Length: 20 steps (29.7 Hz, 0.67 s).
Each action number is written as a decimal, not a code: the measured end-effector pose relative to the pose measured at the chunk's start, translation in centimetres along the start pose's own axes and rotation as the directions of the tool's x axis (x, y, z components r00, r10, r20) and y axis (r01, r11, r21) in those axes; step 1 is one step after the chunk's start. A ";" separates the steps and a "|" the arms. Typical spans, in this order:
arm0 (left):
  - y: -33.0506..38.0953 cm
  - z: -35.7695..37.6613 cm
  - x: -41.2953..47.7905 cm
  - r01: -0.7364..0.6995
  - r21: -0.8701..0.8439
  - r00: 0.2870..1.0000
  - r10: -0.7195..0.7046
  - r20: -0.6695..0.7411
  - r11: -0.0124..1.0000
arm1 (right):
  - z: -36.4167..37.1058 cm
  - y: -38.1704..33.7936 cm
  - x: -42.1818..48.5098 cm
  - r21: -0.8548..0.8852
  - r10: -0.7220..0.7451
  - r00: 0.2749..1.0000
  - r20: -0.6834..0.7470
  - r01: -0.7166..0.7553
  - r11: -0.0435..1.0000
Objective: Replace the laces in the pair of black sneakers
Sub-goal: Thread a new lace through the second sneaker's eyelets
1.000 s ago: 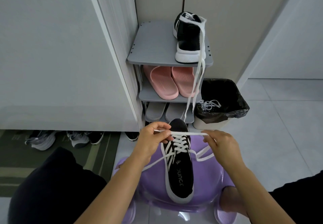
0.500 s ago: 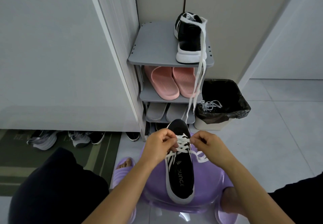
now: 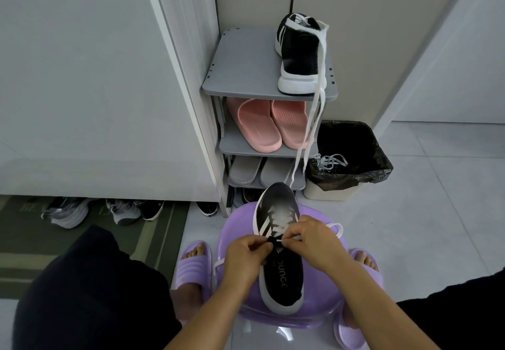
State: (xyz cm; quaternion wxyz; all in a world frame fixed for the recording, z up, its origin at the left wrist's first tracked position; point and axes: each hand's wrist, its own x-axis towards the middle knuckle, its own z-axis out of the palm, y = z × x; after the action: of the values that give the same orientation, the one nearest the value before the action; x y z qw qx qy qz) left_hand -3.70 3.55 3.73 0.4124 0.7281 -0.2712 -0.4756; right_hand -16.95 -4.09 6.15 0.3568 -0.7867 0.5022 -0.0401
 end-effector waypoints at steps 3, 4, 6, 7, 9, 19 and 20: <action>0.1 -0.3 -0.3 0.167 -0.268 0.986 -0.157 0.059 0.949 | 1.0 -0.6 0.0 -0.098 -0.024 1.000 0.000 0.024 0.995; 0.1 -0.4 -0.3 0.192 -0.302 0.981 -0.177 0.077 0.934 | 1.2 -0.9 0.0 -0.109 -0.039 0.999 -0.011 0.038 0.993; 0.1 -0.6 -0.4 0.205 -0.339 0.979 -0.183 0.095 0.918 | 1.4 -1.1 0.0 -0.118 -0.068 0.997 -0.029 0.064 0.991; 0.0 -0.7 -0.3 0.201 -0.349 0.979 -0.178 0.097 0.915 | 1.4 -1.1 0.0 -0.124 -0.080 0.996 -0.028 0.076 0.989; -0.2 -0.7 -0.3 0.193 -0.346 0.981 -0.170 0.096 0.918 | 1.4 -1.1 -0.1 -0.143 -0.094 0.995 -0.019 0.090 0.986; -0.6 -0.9 0.5 0.225 -0.369 0.965 -0.155 0.210 0.902 | 0.8 -1.2 0.9 -0.247 -0.210 0.976 0.054 0.217 0.945; -0.6 -0.8 0.7 0.241 -0.393 0.962 -0.165 0.217 0.887 | 0.9 -1.0 0.9 -0.260 -0.225 0.973 0.047 0.229 0.938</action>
State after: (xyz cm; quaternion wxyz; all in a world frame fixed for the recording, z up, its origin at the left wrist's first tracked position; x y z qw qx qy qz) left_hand -2.67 3.57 3.09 0.4799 0.6026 -0.1214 -0.6260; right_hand -15.34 -4.11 5.81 0.2463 -0.8800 0.4060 -0.0072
